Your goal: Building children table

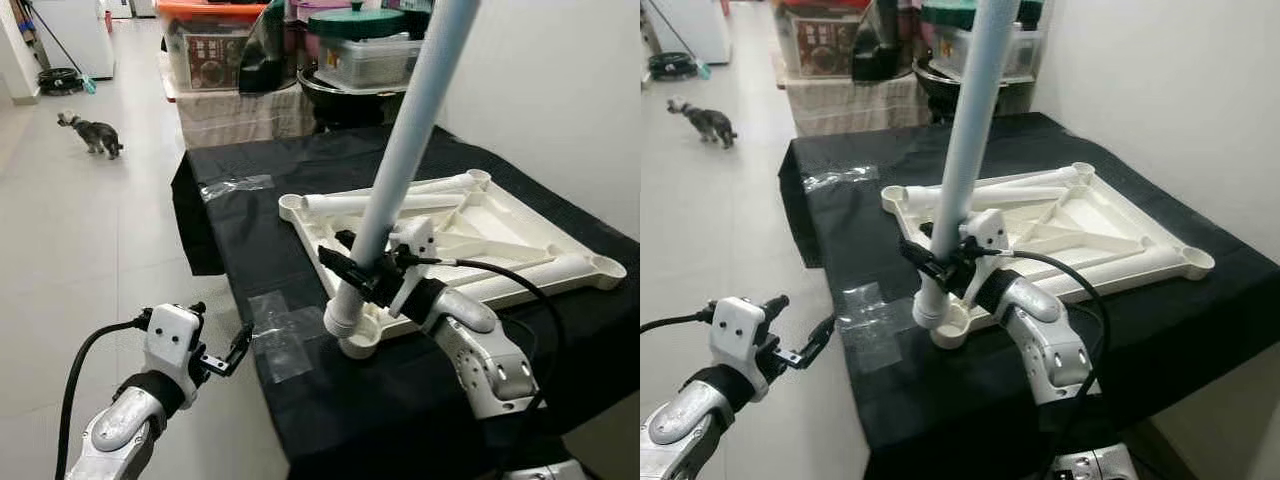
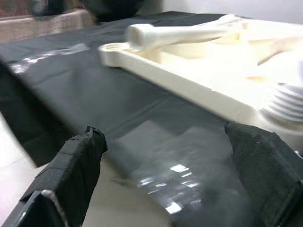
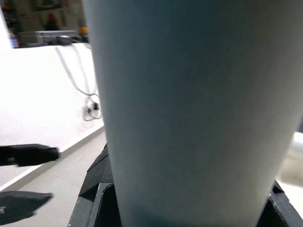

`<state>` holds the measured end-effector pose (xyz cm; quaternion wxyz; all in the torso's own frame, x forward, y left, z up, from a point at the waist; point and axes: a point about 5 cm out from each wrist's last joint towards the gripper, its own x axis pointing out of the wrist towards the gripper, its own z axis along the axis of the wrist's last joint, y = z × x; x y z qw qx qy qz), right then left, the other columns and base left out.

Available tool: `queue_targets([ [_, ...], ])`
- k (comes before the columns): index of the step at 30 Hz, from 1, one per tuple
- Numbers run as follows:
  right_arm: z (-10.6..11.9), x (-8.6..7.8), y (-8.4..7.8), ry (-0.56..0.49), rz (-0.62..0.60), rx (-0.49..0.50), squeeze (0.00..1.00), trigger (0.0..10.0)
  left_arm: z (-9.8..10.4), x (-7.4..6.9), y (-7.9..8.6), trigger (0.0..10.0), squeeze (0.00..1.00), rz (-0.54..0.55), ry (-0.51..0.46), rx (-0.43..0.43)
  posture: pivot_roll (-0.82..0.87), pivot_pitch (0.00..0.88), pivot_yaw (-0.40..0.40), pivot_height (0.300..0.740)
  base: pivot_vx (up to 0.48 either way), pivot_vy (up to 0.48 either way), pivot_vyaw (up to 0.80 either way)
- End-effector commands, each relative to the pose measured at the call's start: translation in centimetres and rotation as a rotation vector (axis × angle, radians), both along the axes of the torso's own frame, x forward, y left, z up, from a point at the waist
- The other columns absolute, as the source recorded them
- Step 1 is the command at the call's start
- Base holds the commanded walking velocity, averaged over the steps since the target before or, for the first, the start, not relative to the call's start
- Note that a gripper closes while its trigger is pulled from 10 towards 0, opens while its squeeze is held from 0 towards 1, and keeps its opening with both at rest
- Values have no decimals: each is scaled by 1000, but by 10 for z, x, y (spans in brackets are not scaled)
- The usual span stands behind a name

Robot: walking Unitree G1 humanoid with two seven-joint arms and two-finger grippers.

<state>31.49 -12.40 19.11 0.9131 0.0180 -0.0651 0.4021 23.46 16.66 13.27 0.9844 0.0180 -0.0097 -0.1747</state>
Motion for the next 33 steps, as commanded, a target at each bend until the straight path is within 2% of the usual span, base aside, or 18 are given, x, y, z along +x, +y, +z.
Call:
queue_targets([
  [1,6,0,0,-37,0,17,0,0,-2,-1,3,10000,0,10,6,10,29,0,-36,740,0,0,0],
  [8,12,3,3,-51,33,12,0,0,-5,0,3,10000,0,13,11,23,31,0,-37,740,0,0,0],
  [15,13,-1,20,-73,132,-20,0,0,-9,-1,6,10000,0,30,26,39,36,0,-43,740,0,0,0],
  [19,10,1,22,-69,152,-31,0,0,-11,-4,10,10000,0,49,34,41,49,0,-54,740,0,0,0],
  [25,2,5,16,-62,143,-56,0,0,-13,-7,12,10000,0,62,40,39,47,0,-55,740,0,0,0],
  [27,-6,6,6,-55,131,-89,0,0,-13,-7,11,10000,0,63,39,37,47,0,-55,740,0,0,0],
  [33,-10,5,-7,-27,133,-98,0,0,-13,-7,12,10000,0,65,39,37,45,0,-53,740,0,0,0],
])
